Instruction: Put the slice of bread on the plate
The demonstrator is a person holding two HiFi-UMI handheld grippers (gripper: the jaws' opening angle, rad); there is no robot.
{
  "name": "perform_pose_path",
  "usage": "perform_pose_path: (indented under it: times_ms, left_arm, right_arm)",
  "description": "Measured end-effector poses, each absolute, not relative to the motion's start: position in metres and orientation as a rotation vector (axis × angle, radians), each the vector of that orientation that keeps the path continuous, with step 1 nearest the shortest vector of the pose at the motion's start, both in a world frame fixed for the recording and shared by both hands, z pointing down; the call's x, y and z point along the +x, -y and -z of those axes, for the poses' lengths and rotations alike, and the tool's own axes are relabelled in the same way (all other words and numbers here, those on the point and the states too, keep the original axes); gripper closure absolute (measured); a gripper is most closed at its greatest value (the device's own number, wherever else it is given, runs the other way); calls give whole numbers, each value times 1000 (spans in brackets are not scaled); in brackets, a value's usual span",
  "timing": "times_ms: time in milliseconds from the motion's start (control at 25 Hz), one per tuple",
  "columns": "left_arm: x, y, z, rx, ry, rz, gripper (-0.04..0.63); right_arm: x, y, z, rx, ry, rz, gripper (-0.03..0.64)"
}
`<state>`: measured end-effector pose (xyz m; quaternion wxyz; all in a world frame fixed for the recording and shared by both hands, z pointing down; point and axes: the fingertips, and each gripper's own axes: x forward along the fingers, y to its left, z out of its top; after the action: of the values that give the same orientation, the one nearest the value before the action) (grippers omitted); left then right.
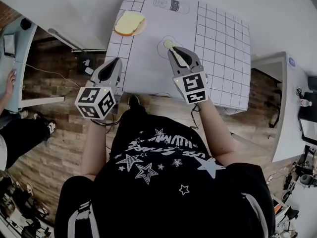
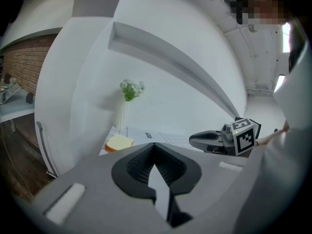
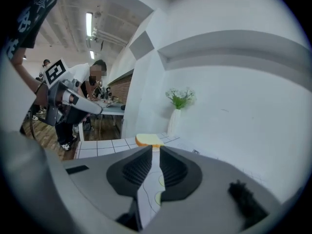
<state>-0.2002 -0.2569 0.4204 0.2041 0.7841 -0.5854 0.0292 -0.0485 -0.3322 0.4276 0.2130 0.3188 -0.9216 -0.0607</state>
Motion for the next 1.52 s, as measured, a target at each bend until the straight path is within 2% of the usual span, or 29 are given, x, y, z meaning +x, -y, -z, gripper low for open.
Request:
perform_pose_path:
  times_ms: [400,680,920,1120,1520]
  left_arm:
    - [-50,224,-406,2352,1530,-158,586]
    - [12,182,-423,2315,1469,-244,586]
    - [28,210,-414,2322,1410,-292,586]
    - [29,194,-387,2342,1426,-298,586]
    - [3,139,-396,2352,1395,-203,586]
  right_arm:
    - [97,264,-407,1082,2571,157,568]
    - [170,232,-409,1186,2604,-18,584]
    - [194,258,-414,1281,2588,-159,595]
    - [202,240,-389,1298,2611,-186,603]
    - [171,185,-393,1279,2572,-146,603]
